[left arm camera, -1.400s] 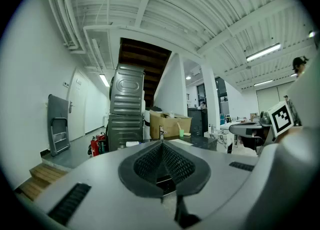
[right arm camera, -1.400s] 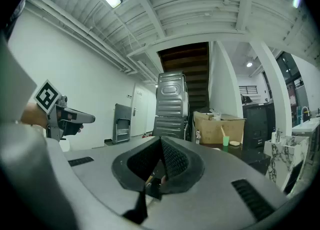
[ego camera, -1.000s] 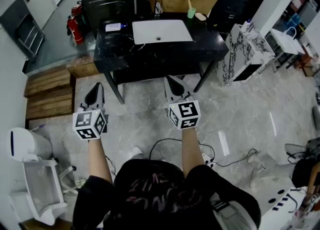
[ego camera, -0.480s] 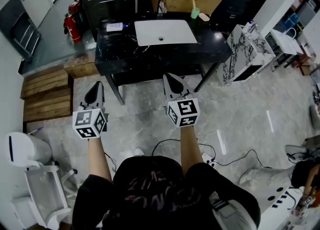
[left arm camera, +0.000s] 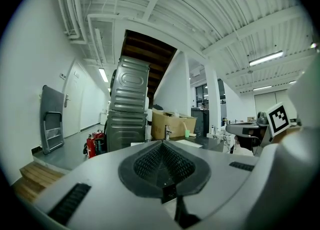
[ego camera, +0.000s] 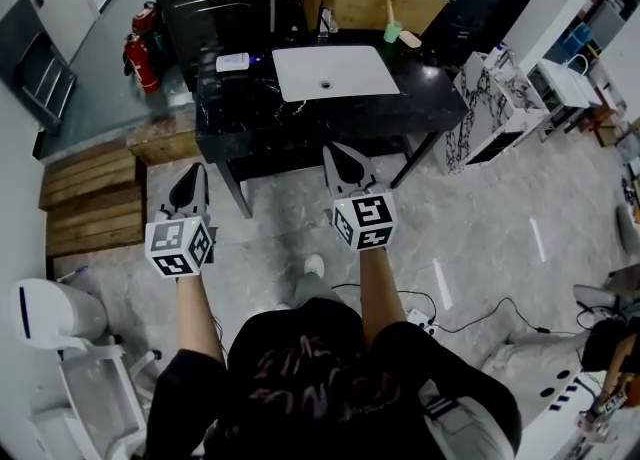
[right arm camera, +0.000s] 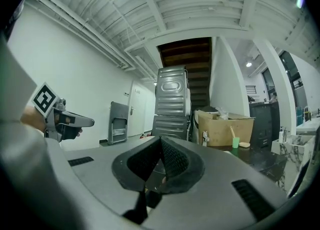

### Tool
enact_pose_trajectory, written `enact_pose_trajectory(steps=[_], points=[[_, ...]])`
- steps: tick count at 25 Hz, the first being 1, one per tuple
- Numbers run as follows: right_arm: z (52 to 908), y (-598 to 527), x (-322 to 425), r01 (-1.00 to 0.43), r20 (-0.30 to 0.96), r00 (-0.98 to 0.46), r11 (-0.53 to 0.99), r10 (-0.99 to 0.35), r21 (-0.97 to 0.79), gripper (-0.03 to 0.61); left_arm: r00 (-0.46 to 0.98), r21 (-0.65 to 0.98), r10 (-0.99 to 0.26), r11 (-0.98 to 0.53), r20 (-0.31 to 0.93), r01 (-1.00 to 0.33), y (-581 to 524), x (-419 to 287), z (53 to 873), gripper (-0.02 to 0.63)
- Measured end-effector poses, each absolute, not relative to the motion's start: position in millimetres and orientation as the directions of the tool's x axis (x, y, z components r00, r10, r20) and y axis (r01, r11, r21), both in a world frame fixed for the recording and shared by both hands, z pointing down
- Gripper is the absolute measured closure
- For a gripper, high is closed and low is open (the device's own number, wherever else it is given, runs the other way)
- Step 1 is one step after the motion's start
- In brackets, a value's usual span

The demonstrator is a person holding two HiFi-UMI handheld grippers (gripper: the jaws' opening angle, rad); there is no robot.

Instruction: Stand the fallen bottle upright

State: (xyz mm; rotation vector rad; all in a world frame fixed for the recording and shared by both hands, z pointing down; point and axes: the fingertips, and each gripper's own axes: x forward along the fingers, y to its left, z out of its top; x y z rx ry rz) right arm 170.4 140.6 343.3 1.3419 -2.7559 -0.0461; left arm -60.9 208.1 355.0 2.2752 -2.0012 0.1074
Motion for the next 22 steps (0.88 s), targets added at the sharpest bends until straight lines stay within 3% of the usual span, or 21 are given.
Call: enact_pose_trajectory(steps=[22], points=[[391.0,-67.8,100.2,-0.764,0.124,-0.639,0.646,-0.759,0.015,0.565,0.100,0.049,-0.970,-0.091,0.222,-0.995,13.6,-126.3,407.0,0.601]])
